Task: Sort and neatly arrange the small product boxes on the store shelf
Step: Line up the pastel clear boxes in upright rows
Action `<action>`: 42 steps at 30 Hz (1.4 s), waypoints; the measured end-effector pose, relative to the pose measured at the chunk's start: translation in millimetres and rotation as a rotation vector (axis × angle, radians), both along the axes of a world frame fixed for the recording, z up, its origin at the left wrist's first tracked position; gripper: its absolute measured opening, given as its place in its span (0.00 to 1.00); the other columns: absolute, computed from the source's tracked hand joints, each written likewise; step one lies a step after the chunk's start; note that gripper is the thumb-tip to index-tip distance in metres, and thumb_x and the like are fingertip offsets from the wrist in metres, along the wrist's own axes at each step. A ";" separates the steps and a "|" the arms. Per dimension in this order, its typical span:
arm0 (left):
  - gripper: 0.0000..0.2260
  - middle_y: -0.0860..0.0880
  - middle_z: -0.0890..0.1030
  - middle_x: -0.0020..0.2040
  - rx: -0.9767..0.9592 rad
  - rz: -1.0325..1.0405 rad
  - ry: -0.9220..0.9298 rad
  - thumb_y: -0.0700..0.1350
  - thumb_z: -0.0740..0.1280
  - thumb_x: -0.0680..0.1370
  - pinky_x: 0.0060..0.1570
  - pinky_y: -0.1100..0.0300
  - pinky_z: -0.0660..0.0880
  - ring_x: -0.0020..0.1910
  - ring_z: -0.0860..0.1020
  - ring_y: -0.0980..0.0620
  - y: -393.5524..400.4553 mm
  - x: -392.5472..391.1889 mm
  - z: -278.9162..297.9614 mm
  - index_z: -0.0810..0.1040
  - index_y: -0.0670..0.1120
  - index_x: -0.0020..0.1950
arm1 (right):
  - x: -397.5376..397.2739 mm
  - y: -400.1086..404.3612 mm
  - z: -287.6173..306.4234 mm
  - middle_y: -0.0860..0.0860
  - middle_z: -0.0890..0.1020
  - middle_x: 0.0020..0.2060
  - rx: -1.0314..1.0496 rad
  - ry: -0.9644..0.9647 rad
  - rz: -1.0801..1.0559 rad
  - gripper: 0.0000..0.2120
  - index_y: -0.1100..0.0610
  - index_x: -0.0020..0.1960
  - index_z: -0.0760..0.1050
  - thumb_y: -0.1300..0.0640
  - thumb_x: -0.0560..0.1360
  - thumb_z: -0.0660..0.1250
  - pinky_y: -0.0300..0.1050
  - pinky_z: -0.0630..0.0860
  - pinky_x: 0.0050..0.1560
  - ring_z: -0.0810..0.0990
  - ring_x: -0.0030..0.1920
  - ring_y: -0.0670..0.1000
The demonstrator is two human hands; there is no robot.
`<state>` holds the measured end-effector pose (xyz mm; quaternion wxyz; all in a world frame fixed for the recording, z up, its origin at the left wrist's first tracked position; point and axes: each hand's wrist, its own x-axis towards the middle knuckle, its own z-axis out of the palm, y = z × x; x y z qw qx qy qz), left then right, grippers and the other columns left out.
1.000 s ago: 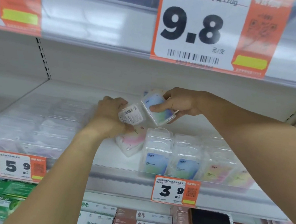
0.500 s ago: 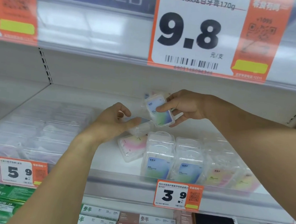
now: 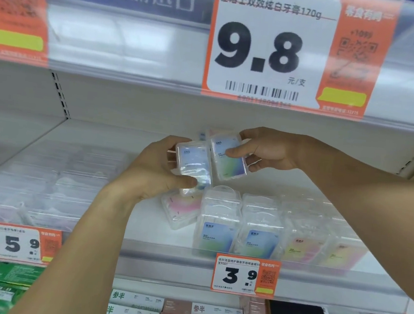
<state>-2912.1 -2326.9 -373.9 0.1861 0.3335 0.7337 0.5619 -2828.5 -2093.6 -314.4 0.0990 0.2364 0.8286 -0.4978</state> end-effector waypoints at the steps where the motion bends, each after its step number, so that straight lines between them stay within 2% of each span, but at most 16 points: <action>1: 0.33 0.53 0.80 0.56 -0.004 -0.023 0.017 0.32 0.79 0.64 0.51 0.59 0.79 0.55 0.80 0.53 -0.7 0.8 0.6 0.73 0.56 0.62 | 2.6 2.1 2.1 0.57 0.80 0.50 0.005 0.004 -0.003 0.19 0.59 0.62 0.78 0.58 0.73 0.75 0.45 0.78 0.49 0.75 0.46 0.54; 4: 0.35 0.54 0.79 0.55 -0.084 -0.120 0.048 0.34 0.77 0.67 0.48 0.57 0.80 0.52 0.80 0.52 -3.3 4.7 2.1 0.68 0.64 0.61 | 9.9 8.3 8.2 0.60 0.82 0.58 0.013 0.023 -0.020 0.20 0.59 0.61 0.78 0.58 0.71 0.76 0.47 0.80 0.52 0.81 0.47 0.54; 7: 0.39 0.51 0.79 0.55 -0.156 -0.155 0.033 0.35 0.77 0.67 0.50 0.55 0.81 0.49 0.81 0.52 -5.6 6.3 1.6 0.62 0.68 0.62 | 16.9 12.9 10.9 0.61 0.82 0.59 0.021 0.026 -0.035 0.19 0.58 0.61 0.78 0.59 0.71 0.76 0.47 0.81 0.52 0.81 0.47 0.54; 11: 0.43 0.51 0.78 0.53 -0.227 -0.183 0.074 0.42 0.80 0.64 0.46 0.58 0.81 0.46 0.82 0.52 -3.4 16.1 0.0 0.56 0.65 0.67 | 23.6 14.4 8.6 0.59 0.84 0.56 0.030 0.007 -0.037 0.15 0.57 0.56 0.79 0.60 0.70 0.76 0.47 0.81 0.53 0.81 0.47 0.54; 14: 0.44 0.52 0.77 0.52 -0.236 -0.170 0.092 0.43 0.80 0.65 0.46 0.57 0.81 0.45 0.81 0.52 -0.6 18.4 -1.6 0.54 0.63 0.68 | 25.4 12.3 6.8 0.58 0.85 0.54 0.025 0.014 -0.040 0.13 0.56 0.54 0.79 0.61 0.71 0.76 0.49 0.81 0.55 0.81 0.47 0.54; 17: 0.43 0.53 0.78 0.50 -0.230 -0.122 0.132 0.41 0.79 0.67 0.46 0.54 0.82 0.45 0.82 0.49 2.5 13.2 -5.9 0.53 0.65 0.67 | 25.3 9.0 5.6 0.57 0.85 0.51 0.033 0.015 -0.037 0.14 0.57 0.56 0.79 0.61 0.71 0.76 0.51 0.81 0.58 0.81 0.46 0.53; 20: 0.44 0.55 0.78 0.50 -0.212 -0.078 0.149 0.39 0.79 0.67 0.45 0.54 0.82 0.43 0.82 0.49 4.6 6.0 -11.5 0.53 0.66 0.66 | 24.6 7.6 5.1 0.56 0.85 0.49 0.042 0.014 -0.040 0.15 0.57 0.55 0.79 0.61 0.70 0.77 0.52 0.81 0.59 0.81 0.45 0.53; 24: 0.43 0.55 0.77 0.50 -0.113 -0.022 0.120 0.38 0.78 0.68 0.41 0.59 0.82 0.39 0.81 0.56 8.0 -1.7 -16.0 0.55 0.66 0.67 | 22.7 7.5 3.6 0.55 0.85 0.47 0.041 0.031 -0.061 0.14 0.58 0.54 0.79 0.61 0.70 0.77 0.52 0.81 0.58 0.80 0.44 0.52; 26: 0.42 0.57 0.77 0.49 -0.063 0.039 0.114 0.37 0.77 0.69 0.36 0.64 0.79 0.37 0.82 0.59 11.7 -3.7 -17.2 0.55 0.65 0.68 | 21.2 6.9 1.5 0.56 0.85 0.50 0.027 0.053 -0.083 0.15 0.59 0.55 0.78 0.62 0.70 0.77 0.51 0.81 0.57 0.82 0.46 0.54; 29: 0.42 0.57 0.77 0.49 -0.005 0.167 0.150 0.35 0.76 0.69 0.33 0.69 0.76 0.40 0.81 0.58 19.4 -4.8 -19.4 0.56 0.64 0.70 | 19.9 5.2 -0.1 0.60 0.84 0.53 0.023 0.097 -0.126 0.17 0.61 0.56 0.76 0.63 0.70 0.76 0.50 0.82 0.55 0.84 0.54 0.58; 31: 0.41 0.56 0.77 0.49 0.064 0.258 0.195 0.32 0.75 0.69 0.33 0.70 0.76 0.41 0.80 0.58 23.9 -5.0 -17.2 0.59 0.62 0.69 | 20.6 3.3 0.4 0.61 0.83 0.53 0.035 0.126 -0.159 0.19 0.61 0.59 0.73 0.64 0.71 0.76 0.50 0.83 0.54 0.85 0.53 0.59; 33: 0.40 0.56 0.76 0.51 0.191 0.298 0.193 0.30 0.74 0.67 0.36 0.68 0.78 0.44 0.80 0.56 26.2 -4.4 -9.4 0.60 0.60 0.67 | 22.8 1.6 2.5 0.60 0.82 0.52 0.045 0.149 -0.177 0.22 0.58 0.62 0.71 0.64 0.72 0.75 0.52 0.83 0.52 0.85 0.49 0.59; 36: 0.36 0.54 0.75 0.55 0.335 0.246 0.064 0.30 0.73 0.69 0.38 0.61 0.80 0.50 0.80 0.55 24.4 0.1 10.1 0.62 0.60 0.63 | 29.5 1.8 9.6 0.59 0.83 0.51 0.057 0.163 -0.138 0.22 0.58 0.63 0.72 0.65 0.72 0.74 0.52 0.83 0.52 0.85 0.43 0.55; 39: 0.23 0.53 0.80 0.55 0.271 0.109 -0.061 0.39 0.71 0.76 0.46 0.50 0.82 0.53 0.82 0.52 21.3 7.2 20.6 0.66 0.58 0.63 | 36.7 4.0 18.6 0.59 0.84 0.53 0.072 0.173 -0.087 0.20 0.58 0.62 0.75 0.63 0.72 0.74 0.53 0.82 0.55 0.84 0.47 0.55; 41: 0.18 0.53 0.83 0.52 0.186 0.050 -0.068 0.43 0.71 0.76 0.51 0.49 0.81 0.51 0.83 0.51 21.0 13.2 21.5 0.71 0.56 0.62 | 41.6 5.0 24.7 0.58 0.84 0.53 0.085 0.164 -0.050 0.18 0.58 0.61 0.77 0.63 0.72 0.74 0.53 0.81 0.58 0.81 0.46 0.54; 42: 0.17 0.52 0.83 0.52 0.149 0.036 -0.059 0.43 0.72 0.75 0.49 0.50 0.80 0.50 0.83 0.51 20.9 15.9 21.6 0.73 0.54 0.61 | 43.9 5.6 27.3 0.57 0.85 0.51 0.087 0.149 -0.028 0.18 0.59 0.61 0.77 0.63 0.72 0.74 0.52 0.81 0.58 0.80 0.46 0.53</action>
